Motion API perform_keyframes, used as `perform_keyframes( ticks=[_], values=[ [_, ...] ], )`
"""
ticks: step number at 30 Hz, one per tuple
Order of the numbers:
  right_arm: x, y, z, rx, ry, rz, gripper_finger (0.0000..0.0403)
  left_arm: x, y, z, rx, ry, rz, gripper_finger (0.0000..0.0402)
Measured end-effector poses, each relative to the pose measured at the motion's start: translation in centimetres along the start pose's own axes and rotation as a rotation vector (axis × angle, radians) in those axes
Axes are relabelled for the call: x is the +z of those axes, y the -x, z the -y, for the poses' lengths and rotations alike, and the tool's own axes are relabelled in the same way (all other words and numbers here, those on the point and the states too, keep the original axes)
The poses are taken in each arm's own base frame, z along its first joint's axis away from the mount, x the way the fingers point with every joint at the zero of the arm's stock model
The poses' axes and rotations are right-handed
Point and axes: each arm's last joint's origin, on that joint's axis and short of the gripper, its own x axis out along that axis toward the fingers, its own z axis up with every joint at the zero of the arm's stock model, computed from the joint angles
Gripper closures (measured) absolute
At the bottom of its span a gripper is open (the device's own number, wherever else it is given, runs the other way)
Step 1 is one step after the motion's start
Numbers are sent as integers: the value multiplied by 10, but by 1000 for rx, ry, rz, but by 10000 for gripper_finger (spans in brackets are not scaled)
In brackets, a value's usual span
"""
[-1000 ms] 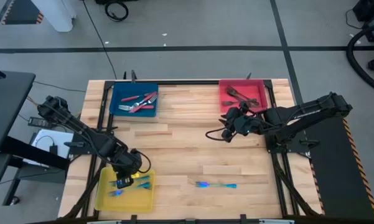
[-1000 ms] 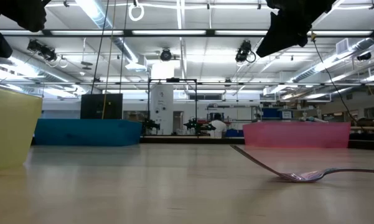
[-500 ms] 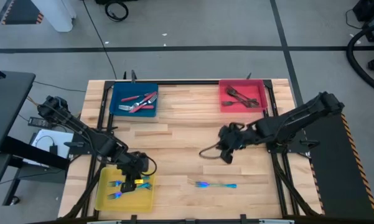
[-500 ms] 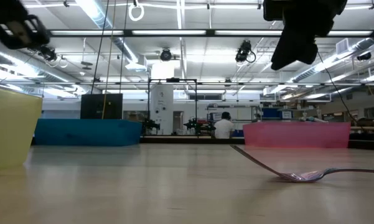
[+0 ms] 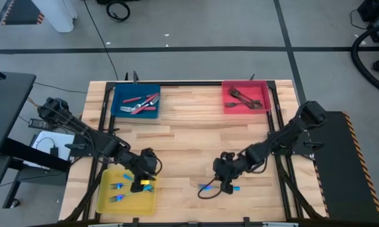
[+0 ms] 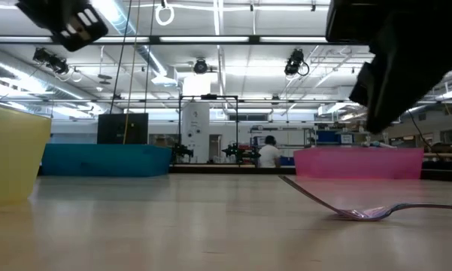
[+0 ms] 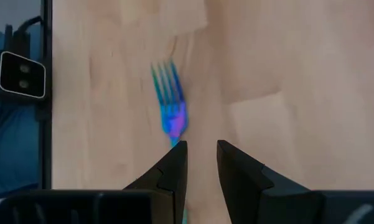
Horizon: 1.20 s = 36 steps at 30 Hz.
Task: Sort silverware by color (type)
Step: Put the blue fork into the yellow bin
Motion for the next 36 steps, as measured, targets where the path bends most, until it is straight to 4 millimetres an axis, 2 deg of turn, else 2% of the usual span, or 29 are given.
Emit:
perform_keyframes(
  ticks=[5, 16, 26, 36],
  values=[
    [-12, -13, -6, -8, -42, -41, 308, 6, 0, -9, 26, -12, 25, 308],
    [-30, -30, -17, -30, 23, -57, 309, 14, 0, -25, 106, 1, 64, 308],
    [-36, -40, -26, -12, 33, -29, 309, 16, 0, -26, 106, -53, 77, 308],
    [-42, -52, -21, -72, 56, -50, 309, 15, 0, -26, 108, -54, 70, 308]
  ],
)
